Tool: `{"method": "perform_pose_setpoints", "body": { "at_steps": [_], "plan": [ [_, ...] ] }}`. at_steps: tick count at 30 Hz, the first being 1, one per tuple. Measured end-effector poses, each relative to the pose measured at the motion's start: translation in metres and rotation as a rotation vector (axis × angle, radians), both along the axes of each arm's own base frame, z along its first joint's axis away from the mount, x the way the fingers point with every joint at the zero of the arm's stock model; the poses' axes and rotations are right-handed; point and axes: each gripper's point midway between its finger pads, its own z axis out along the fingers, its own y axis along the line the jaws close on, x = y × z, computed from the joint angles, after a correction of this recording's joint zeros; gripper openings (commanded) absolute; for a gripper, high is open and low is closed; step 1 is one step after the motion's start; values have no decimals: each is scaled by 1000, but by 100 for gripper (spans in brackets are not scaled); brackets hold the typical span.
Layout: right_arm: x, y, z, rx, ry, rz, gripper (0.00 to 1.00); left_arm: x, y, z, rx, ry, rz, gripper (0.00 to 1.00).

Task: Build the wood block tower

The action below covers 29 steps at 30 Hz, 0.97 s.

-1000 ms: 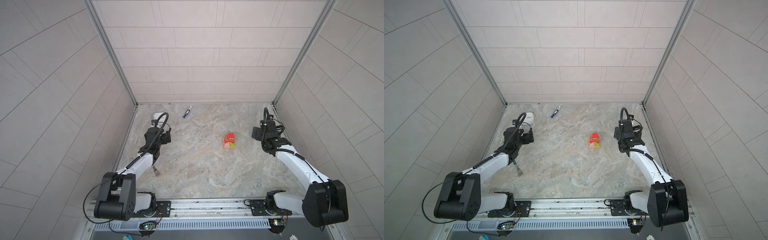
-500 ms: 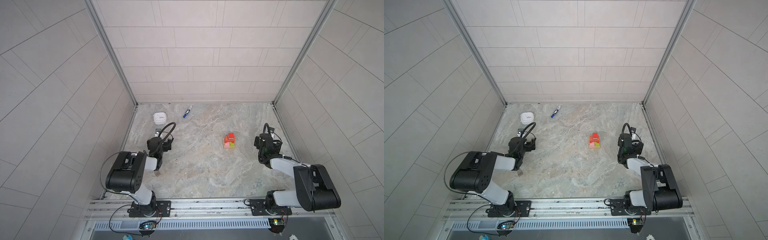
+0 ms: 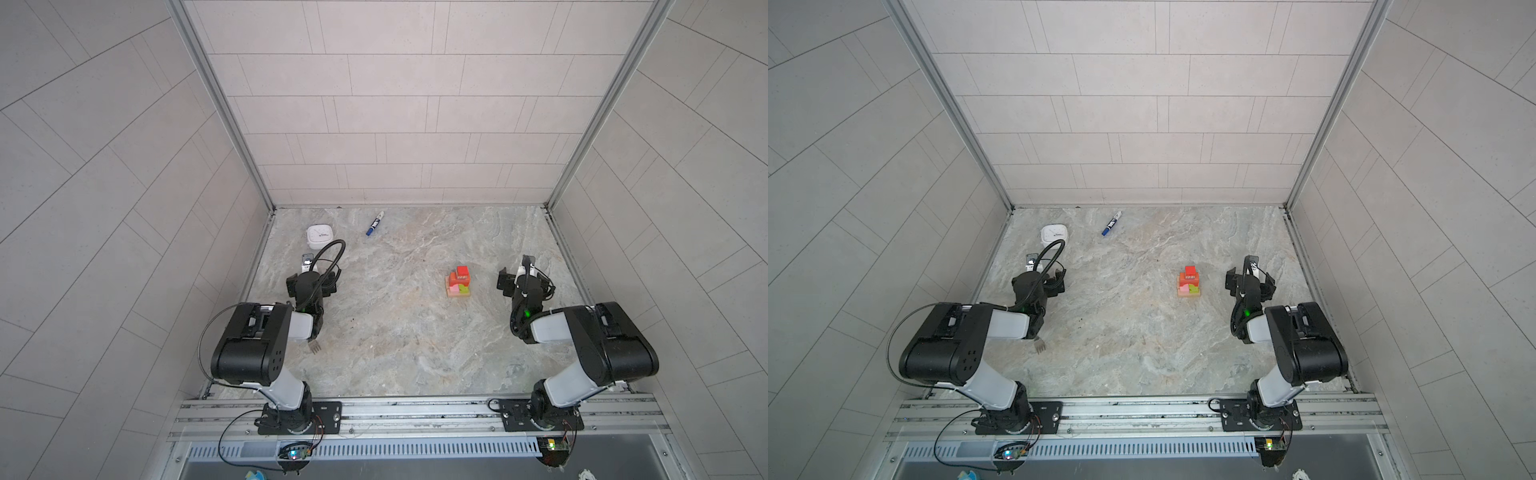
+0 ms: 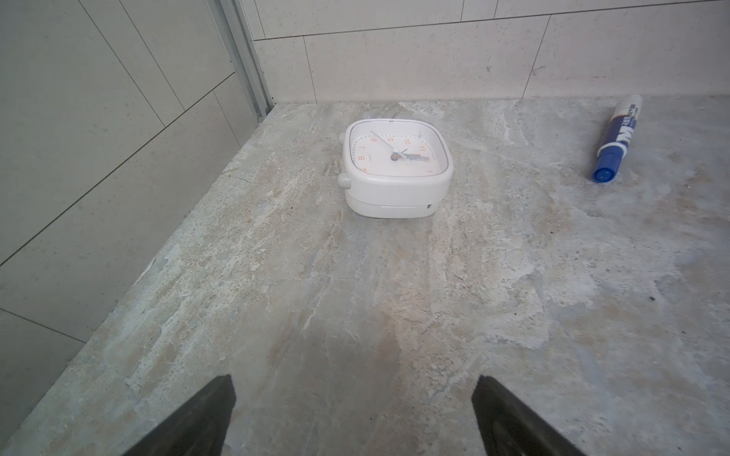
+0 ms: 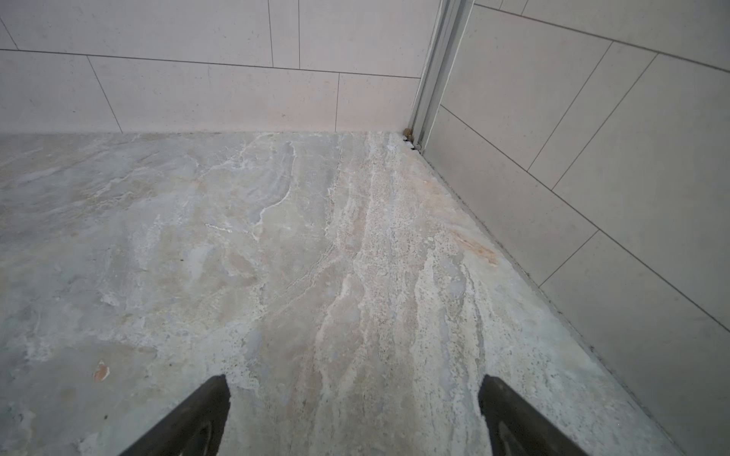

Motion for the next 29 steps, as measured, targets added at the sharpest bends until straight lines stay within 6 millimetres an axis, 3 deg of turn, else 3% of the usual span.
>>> {"method": "perform_pose_setpoints", "body": {
  "at_steps": [29],
  "plan": [
    [11, 7, 10, -31, -15, 43, 100, 0, 0, 0, 1, 0, 2, 100]
  ]
}}
